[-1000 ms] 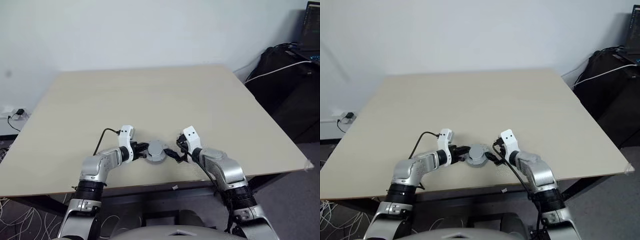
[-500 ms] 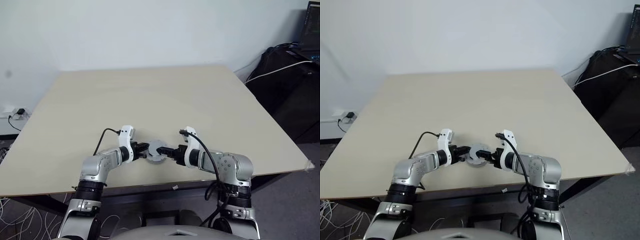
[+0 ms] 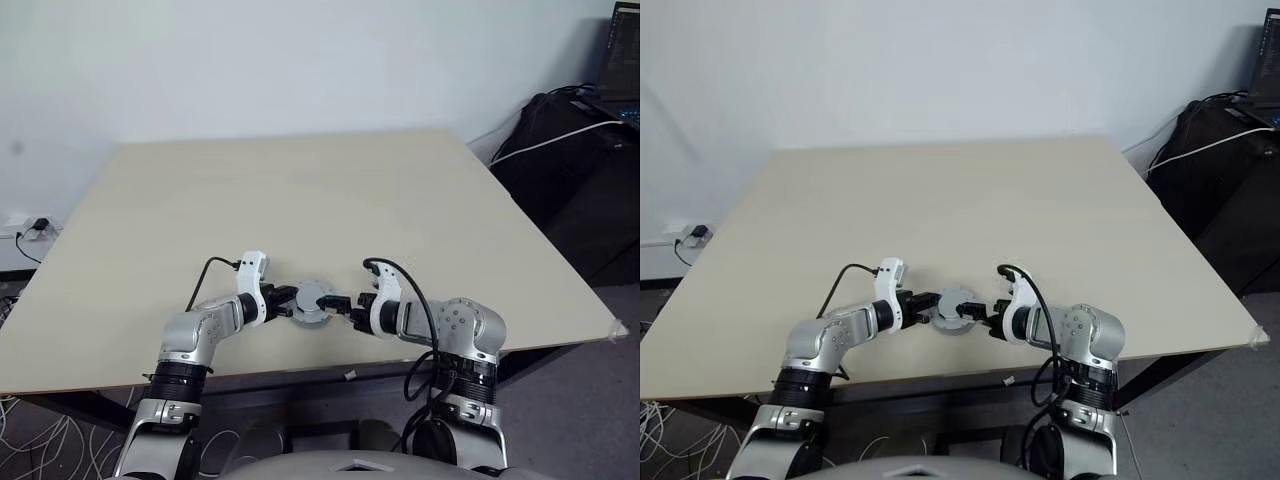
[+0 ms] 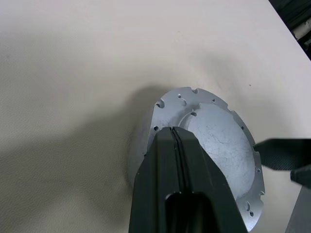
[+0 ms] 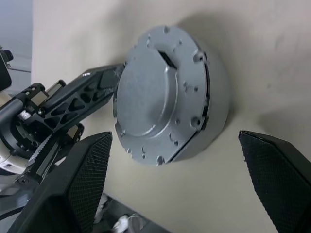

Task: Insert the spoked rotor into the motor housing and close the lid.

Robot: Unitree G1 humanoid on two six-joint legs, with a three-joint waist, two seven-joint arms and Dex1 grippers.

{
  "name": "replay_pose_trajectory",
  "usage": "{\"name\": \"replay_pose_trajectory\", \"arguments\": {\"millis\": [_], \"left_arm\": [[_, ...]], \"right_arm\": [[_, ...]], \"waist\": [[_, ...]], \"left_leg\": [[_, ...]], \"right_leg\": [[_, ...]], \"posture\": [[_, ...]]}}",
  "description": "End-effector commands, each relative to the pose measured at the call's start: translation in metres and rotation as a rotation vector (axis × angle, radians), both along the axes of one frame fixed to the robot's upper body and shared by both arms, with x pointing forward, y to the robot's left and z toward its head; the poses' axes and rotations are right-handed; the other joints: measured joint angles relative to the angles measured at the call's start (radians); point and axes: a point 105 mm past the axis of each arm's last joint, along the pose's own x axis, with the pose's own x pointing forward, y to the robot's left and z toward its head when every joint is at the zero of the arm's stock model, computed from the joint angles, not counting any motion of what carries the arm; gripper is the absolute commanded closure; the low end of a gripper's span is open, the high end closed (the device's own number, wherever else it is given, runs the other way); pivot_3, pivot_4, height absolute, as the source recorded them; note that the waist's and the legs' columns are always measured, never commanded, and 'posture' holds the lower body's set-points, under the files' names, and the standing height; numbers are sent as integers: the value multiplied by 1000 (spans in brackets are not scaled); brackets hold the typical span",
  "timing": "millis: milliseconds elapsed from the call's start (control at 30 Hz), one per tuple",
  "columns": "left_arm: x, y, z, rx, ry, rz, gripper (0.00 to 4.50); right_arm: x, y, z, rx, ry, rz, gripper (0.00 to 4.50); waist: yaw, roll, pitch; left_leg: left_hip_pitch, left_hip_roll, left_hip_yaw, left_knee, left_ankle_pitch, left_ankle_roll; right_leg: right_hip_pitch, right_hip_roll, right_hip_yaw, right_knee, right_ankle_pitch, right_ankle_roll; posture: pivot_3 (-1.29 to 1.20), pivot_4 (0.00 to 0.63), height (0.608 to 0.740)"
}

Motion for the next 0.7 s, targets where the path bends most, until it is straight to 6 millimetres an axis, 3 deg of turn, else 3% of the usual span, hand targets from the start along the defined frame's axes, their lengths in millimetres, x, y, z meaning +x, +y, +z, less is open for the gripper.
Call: {"name": "replay_pose_trajectory", "arguments": {"millis": [33,333,700], "left_arm": [[-12,-5,-17,25,72,-33,4500],[-13,-5,-16,17,69,-26,4500],[-13,-5,-15,14,68,-25,4500]], "right_arm": [[6,7,6,31,-17,-3,14],[7,9,-8,96,50,-99,14],[14,14,-12,245,88,-258,14]], "waist": [[-1,0,0],[-6,1,-1],[-9,4,-3]], "left_leg": [[0,0,0,0,0,0],[0,0,0,0,0,0],[1,0,0,1,0,0]], "right_leg": [[0,0,0,0,0,0],[0,0,0,0,0,0],[2,0,0,0,-1,1]], "posture": [[0,0,740],[0,0,740],[0,0,740]]}}
